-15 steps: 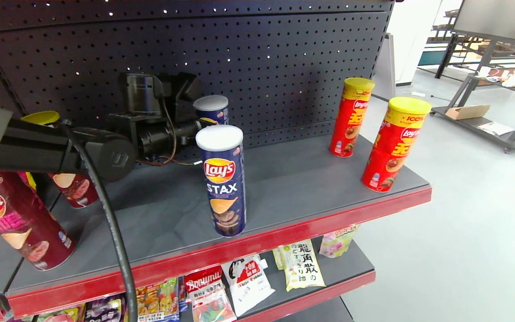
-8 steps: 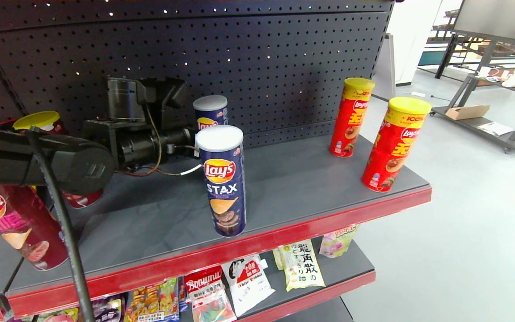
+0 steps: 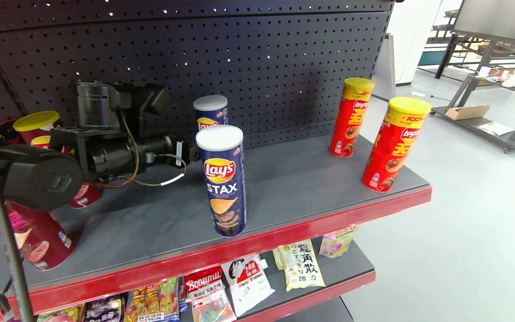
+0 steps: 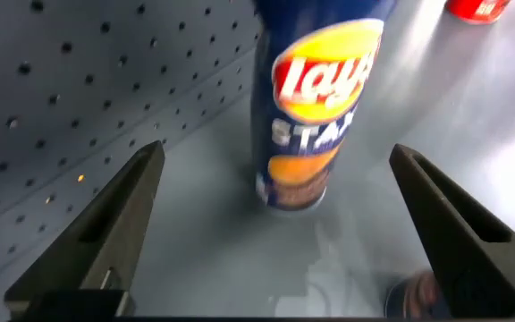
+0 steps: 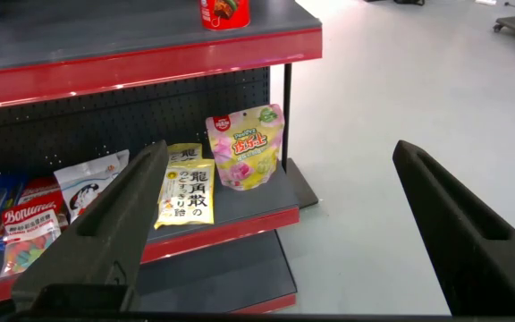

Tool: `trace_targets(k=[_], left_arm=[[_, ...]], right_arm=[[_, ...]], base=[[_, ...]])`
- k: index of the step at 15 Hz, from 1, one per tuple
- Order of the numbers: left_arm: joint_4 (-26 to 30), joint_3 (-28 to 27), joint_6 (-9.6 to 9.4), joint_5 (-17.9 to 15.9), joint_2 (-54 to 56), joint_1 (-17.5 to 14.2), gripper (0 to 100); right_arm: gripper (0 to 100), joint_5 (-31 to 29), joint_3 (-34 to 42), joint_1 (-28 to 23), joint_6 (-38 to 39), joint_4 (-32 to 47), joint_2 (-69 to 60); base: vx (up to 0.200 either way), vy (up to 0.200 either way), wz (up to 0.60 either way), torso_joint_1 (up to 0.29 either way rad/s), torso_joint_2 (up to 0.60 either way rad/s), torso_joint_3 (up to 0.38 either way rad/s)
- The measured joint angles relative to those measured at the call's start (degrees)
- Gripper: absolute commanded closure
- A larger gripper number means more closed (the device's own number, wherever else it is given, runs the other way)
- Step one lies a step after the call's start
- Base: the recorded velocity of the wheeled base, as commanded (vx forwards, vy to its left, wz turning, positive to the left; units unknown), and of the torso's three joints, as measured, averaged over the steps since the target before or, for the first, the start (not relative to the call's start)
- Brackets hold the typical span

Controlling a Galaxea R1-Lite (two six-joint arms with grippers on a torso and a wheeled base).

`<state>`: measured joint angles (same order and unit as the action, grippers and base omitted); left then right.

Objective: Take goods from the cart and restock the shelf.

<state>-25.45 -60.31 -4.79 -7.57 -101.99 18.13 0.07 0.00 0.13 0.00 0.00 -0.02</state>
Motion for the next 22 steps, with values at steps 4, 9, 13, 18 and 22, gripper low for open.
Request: trace_targets(k=[4,9,13,18,22], left_arm=[[2.83,3.84,-0.21,-0.06,4.61,-0.90,0],[7.03,11.22,-1.26,-0.12,16.26,-1.21,0],[16.98,18.16,-3.46,-1.27,33.61,-1.95,0],[33.82,25.17,-2.34,-1.76,63.35,-4.66,0],[37.77,33.55,-2.02,1.74,80.32,-5.56,0]], right_arm=[[0,0.00,0.00,0.05,0.00,0.00,0.00],[0,0.00,0.00,0.00,0.00,0.00,0.00],[0,0.02,0.00,0.05,0.00,0.00,0.00],[0,0.00,0.00,0.00,0.00,0.00,0.00],[0,0.00,0.00,0.05,0.00,0.00,0.00]], base=[[0.000,0.000,0.00,0.000,0.00,0.000],[0.000,0.000,0.00,0.000,0.00,0.000],[0.000,0.000,0.00,0.000,0.00,0.000],[0.000,0.000,0.00,0.000,0.00,0.000],[0.000,0.000,0.00,0.000,0.00,0.000]])
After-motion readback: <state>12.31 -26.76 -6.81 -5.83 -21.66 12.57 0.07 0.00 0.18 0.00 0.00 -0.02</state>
